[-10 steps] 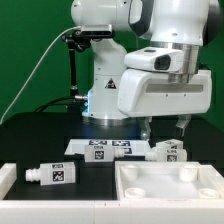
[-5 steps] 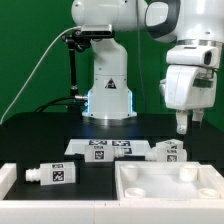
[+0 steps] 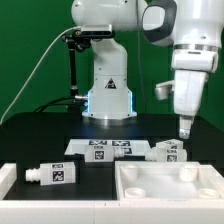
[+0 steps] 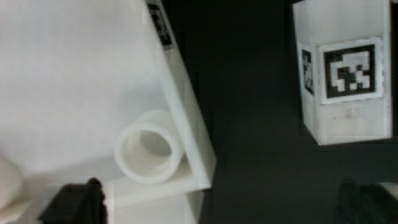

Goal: Assemble one leg

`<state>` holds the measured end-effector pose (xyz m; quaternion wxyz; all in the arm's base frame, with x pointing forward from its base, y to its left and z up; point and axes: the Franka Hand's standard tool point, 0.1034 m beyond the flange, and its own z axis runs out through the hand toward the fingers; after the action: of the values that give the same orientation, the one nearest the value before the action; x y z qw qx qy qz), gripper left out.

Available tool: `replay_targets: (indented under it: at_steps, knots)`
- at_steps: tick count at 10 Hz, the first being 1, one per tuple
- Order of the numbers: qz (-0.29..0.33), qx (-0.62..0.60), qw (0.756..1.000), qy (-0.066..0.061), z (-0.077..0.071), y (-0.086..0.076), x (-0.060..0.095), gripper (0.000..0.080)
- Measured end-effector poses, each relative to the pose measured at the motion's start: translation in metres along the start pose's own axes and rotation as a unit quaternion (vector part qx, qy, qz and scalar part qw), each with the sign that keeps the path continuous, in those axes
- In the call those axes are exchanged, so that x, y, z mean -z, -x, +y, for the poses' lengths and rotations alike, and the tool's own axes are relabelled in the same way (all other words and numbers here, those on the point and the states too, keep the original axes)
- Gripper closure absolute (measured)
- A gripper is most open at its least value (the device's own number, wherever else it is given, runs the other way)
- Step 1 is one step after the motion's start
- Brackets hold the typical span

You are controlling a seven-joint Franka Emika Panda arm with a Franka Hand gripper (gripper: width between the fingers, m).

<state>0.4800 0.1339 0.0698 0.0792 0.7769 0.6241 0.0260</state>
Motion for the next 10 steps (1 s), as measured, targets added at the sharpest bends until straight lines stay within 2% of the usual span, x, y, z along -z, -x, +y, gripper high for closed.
replay_targets:
  at_steps: [1, 2, 4, 6, 8, 10]
  knots:
    - [-0.001, -0.032, 0.999, 0.001, -0.012, -0.011, -0.003, 0.0150]
    - [-0.007, -0.047, 0.999, -0.004, -0.018, -0.015, -0.006, 0.0150]
    - [-0.015, -0.046, 0.999, -0.008, -0.017, -0.014, -0.006, 0.0150]
    - [-0.072, -0.054, 0.996, -0.028, -0.028, -0.017, -0.005, 0.0150]
    - [-0.161, -0.042, 0.986, -0.019, -0.042, -0.012, -0.006, 0.0150]
    - [-0.221, -0.050, 0.974, -0.019, -0.048, -0.011, -0.012, 0.0150]
